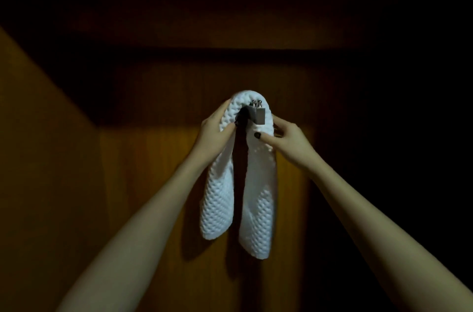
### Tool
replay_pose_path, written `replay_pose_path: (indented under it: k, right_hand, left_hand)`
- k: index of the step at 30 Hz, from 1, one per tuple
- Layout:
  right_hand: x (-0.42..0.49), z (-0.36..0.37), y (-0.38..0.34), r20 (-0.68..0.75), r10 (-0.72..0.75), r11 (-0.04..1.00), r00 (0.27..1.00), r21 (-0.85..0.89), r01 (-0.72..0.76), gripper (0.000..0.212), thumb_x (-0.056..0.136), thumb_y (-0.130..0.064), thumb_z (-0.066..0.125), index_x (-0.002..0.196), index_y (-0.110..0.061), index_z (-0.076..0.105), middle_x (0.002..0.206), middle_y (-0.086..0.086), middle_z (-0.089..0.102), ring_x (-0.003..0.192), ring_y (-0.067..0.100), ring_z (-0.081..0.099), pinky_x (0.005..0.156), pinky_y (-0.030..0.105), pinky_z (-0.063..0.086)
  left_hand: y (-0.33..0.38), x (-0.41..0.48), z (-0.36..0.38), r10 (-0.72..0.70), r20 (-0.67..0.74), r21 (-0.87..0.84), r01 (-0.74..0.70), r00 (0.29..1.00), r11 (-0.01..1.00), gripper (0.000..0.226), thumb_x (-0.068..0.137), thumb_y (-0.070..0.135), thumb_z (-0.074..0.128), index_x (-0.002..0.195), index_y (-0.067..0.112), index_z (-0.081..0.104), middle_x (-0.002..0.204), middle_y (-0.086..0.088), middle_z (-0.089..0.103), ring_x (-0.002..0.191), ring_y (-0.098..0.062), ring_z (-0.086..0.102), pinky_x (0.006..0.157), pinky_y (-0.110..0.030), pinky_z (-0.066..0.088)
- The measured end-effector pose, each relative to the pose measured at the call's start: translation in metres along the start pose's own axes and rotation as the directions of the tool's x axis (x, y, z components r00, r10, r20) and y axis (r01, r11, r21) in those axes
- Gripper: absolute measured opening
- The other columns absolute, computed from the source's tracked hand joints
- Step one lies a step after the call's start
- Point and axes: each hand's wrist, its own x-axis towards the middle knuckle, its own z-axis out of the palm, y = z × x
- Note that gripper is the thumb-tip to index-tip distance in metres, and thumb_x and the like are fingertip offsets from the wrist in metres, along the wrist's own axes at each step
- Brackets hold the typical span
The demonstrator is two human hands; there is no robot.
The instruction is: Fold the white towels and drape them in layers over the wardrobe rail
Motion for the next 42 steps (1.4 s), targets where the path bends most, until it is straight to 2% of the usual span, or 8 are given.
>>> replay_pose_path:
  k: [5, 11, 17, 20, 23, 28, 37, 42]
  right_hand:
    - [0.005, 0.0, 0.0, -0.288, -0.171, 0.977, 0.942, -0.172, 0.125, 0.028, 0.093, -0.009, 0.054, 0.116, -0.014, 0.068, 0.073, -0.012, 0.064, 0.064, -0.003, 0.058, 0.058, 0.017, 0.042]
    - [-0.004, 0.008, 0.003, -0.283, -0.135, 0.986, 0.95, -0.135, 0.1, 0.041, 0.097, -0.017, 0.054, 0.138, -0.018, 0.051, 0.1, -0.007, 0.068, 0.086, 0.005, 0.065, 0.078, 0.03, 0.056]
    - [-0.056, 0.039, 0.048, -0.119, 0.176, 0.984, 0.977, 0.046, -0.172, 0.073, 0.087, -0.023, 0.07, 0.148, -0.024, 0.03, 0.134, -0.008, 0.049, 0.11, 0.004, 0.048, 0.082, 0.023, 0.044]
    - [-0.078, 0.057, 0.073, 0.018, 0.348, 0.933, 0.937, 0.09, -0.348, 0.051, 0.084, -0.022, 0.071, 0.13, -0.014, 0.049, 0.12, 0.001, 0.06, 0.103, 0.014, 0.057, 0.077, 0.032, 0.047]
    - [-0.095, 0.069, 0.087, -0.031, 0.366, 0.929, 0.93, 0.077, -0.363, 0.007, 0.087, -0.011, 0.06, 0.085, -0.007, 0.054, 0.084, 0.011, 0.063, 0.078, 0.018, 0.058, 0.067, 0.034, 0.043]
    - [-0.105, 0.071, 0.087, -0.197, 0.271, 0.962, 0.942, 0.061, -0.264, 0.015, 0.094, -0.005, 0.045, 0.083, -0.015, 0.046, 0.065, -0.006, 0.047, 0.054, 0.003, 0.042, 0.049, 0.016, 0.031]
    - [-0.142, 0.071, 0.075, -0.029, 0.341, 0.922, 0.94, 0.206, -0.328, 0.049, 0.097, -0.029, 0.057, 0.144, -0.019, 0.045, 0.14, -0.003, 0.055, 0.125, 0.01, 0.052, 0.101, 0.028, 0.045]
    - [-0.213, 0.055, 0.064, -0.085, 0.506, 0.861, 0.858, 0.108, -0.497, 0.057, 0.096, -0.028, 0.06, 0.147, -0.01, 0.04, 0.145, 0.007, 0.049, 0.131, 0.013, 0.047, 0.104, 0.021, 0.037]
  left_hand:
    - [-0.002, -0.011, -0.008, -0.006, -0.069, 0.059, 0.011, 0.998, 0.998, 0.045, 0.097, 0.004, 0.05, 0.142, 0.012, 0.047, 0.109, 0.022, 0.058, 0.091, 0.022, 0.054, 0.081, -0.002, 0.041]
    - [-0.005, -0.045, 0.01, -0.088, -0.084, -0.033, 0.085, 0.993, 0.996, 0.05, 0.094, 0.013, 0.061, 0.142, 0.018, 0.045, 0.116, 0.024, 0.055, 0.097, 0.023, 0.053, 0.085, -0.006, 0.046]
    - [-0.043, -0.101, 0.042, -0.463, -0.054, 0.004, 0.464, 0.885, 0.886, 0.048, 0.076, 0.027, 0.078, 0.113, 0.001, 0.063, 0.107, -0.008, 0.069, 0.095, -0.019, 0.065, 0.079, -0.036, 0.054]
    - [-0.06, -0.124, 0.054, -0.505, -0.102, -0.01, 0.506, 0.857, 0.862, 0.037, 0.081, 0.03, 0.066, 0.091, -0.006, 0.066, 0.087, -0.018, 0.07, 0.076, -0.025, 0.064, 0.068, -0.045, 0.052]
    - [-0.056, -0.134, 0.06, -0.497, -0.161, 0.003, 0.504, 0.853, 0.864, 0.021, 0.094, 0.015, 0.058, 0.088, -0.004, 0.059, 0.077, -0.008, 0.062, 0.064, -0.013, 0.054, 0.057, -0.028, 0.04]
    - [-0.053, -0.151, 0.075, -0.472, -0.205, -0.014, 0.48, 0.857, 0.877, 0.02, 0.097, 0.017, 0.055, 0.089, -0.001, 0.058, 0.084, -0.007, 0.065, 0.075, -0.015, 0.061, 0.064, -0.024, 0.047]
    - [-0.038, -0.184, 0.085, -0.572, -0.029, -0.291, 0.541, 0.82, 0.789, 0.018, 0.093, 0.023, 0.064, 0.103, 0.01, 0.059, 0.101, -0.003, 0.067, 0.098, -0.018, 0.065, 0.09, -0.042, 0.054]
    - [-0.022, -0.257, 0.092, -0.642, 0.085, -0.371, 0.622, 0.762, 0.69, 0.049, 0.1, 0.019, 0.052, 0.144, 0.004, 0.039, 0.14, -0.001, 0.048, 0.127, -0.009, 0.046, 0.1, -0.015, 0.041]
